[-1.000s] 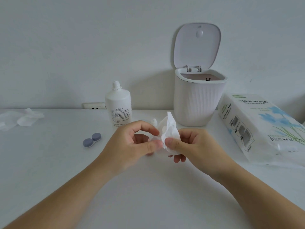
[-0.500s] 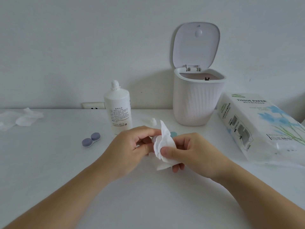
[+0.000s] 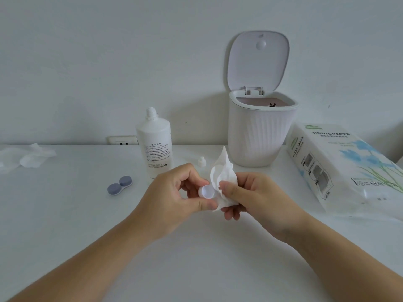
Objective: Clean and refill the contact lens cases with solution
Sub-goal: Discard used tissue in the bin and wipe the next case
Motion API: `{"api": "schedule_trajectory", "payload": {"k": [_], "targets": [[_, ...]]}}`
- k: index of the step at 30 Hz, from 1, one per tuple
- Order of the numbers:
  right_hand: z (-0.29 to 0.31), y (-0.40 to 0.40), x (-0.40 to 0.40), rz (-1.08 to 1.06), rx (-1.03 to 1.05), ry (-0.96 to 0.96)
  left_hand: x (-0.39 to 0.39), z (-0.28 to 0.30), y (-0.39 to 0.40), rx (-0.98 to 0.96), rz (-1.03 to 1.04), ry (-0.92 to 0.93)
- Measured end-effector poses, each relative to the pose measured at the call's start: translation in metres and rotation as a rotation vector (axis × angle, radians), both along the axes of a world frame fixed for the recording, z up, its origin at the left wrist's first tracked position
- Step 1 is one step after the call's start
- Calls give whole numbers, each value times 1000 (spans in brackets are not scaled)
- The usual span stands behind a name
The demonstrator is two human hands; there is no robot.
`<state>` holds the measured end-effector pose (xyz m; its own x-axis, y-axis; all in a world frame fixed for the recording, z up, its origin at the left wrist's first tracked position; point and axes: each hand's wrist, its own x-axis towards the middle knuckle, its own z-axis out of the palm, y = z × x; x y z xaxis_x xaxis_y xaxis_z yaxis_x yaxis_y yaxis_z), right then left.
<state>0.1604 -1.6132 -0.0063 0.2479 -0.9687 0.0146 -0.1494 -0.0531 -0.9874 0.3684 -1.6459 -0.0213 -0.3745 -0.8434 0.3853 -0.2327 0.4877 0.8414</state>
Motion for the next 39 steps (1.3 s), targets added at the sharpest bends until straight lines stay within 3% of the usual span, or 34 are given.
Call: {"api": "schedule_trajectory", "payload": {"k": [9, 16, 22, 32, 39], "targets": [[1, 5, 2, 180, 47, 204, 4, 3, -3, 67, -141, -109], [0, 4, 3, 94, 49, 47, 7, 3, -3, 43, -43, 19], [-2, 2, 7, -17, 53, -98, -2, -1, 5, -62, 25, -31], [-4, 6, 7, 149, 47, 255, 7, -1, -5, 78, -126, -146], [-5, 1, 3, 15, -30, 24, 1, 3, 3, 7, 29, 31]]}}
